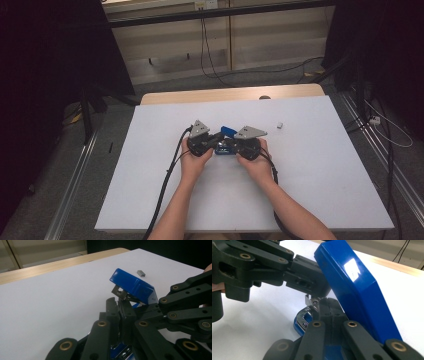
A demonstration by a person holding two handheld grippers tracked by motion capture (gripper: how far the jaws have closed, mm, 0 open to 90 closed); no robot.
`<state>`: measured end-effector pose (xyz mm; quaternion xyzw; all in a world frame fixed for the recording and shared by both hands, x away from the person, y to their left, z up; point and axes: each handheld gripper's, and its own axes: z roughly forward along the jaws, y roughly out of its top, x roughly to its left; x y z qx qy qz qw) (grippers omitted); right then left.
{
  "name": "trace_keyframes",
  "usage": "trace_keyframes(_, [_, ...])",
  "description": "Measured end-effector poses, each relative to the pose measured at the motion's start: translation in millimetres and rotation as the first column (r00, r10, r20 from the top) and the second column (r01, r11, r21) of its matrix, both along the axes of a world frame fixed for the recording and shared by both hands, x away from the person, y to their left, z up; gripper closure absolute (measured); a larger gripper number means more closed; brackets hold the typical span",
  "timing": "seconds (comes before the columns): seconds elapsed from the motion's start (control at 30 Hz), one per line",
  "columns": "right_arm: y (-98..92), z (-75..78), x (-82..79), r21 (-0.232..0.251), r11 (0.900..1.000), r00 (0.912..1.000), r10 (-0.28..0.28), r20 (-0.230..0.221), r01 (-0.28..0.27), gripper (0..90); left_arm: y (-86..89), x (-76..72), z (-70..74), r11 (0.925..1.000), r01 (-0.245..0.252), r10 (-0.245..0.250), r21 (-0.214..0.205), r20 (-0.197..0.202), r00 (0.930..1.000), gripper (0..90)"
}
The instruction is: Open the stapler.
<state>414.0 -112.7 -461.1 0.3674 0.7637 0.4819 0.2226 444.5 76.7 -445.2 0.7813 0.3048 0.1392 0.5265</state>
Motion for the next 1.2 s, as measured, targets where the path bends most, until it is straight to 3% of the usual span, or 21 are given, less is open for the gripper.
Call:
trace_keyframes(0.23, [0.9,-1.0,-0.4,0.01,0.9999,0.9999,-0.014,0.005,0.014,90.0,5.4,1.4,-3.1,0.9997,-0.023,0.024,0.01,-0.019,0.9996,87.4])
trace_keyframes(0.37, [0.6,-0.9,-0.1,0.014,0.9998,0.9999,-0.015,0.003,0.015,90.0,6.8,2.0,-5.3,0.9987,-0.036,0.036,0.036,-0.021,0.9991,87.4])
trace_keyframes(0.5, [0.8,-1.0,-0.2,0.012,0.9998,0.9998,-0.019,0.003,0.019,90.0,6.2,2.0,-8.7,0.9992,-0.03,0.031,0.028,-0.026,0.9992,88.4])
trace_keyframes(0.7, [2.5,-1.1,-1.3,0.002,0.9996,0.9996,-0.026,0.006,0.026,90.0,5.1,0.9,-9.2,0.9975,-0.025,0.027,0.066,-0.024,0.9994,90.0])
trace_keyframes(0.83, [4.9,-0.4,-3.6,-0.022,0.9986,0.9987,-0.047,0.02,0.048,90.0,5.9,1.1,-15.2,0.9979,-0.037,0.04,0.053,-0.059,0.9975,90.0])
trace_keyframes(1.0, [5.7,-0.4,-5.3,-0.026,0.9977,0.9976,-0.061,0.034,0.062,90.0,4.0,-0.2,-16.3,0.9965,-0.036,0.039,0.076,-0.041,0.9984,90.0])
trace_keyframes(1.2, [5.5,2.3,-6.6,-0.038,0.9958,0.9957,-0.081,0.044,0.083,90.0,3.9,-0.1,-16.6,0.9968,-0.035,0.038,0.072,-0.041,0.9984,90.0])
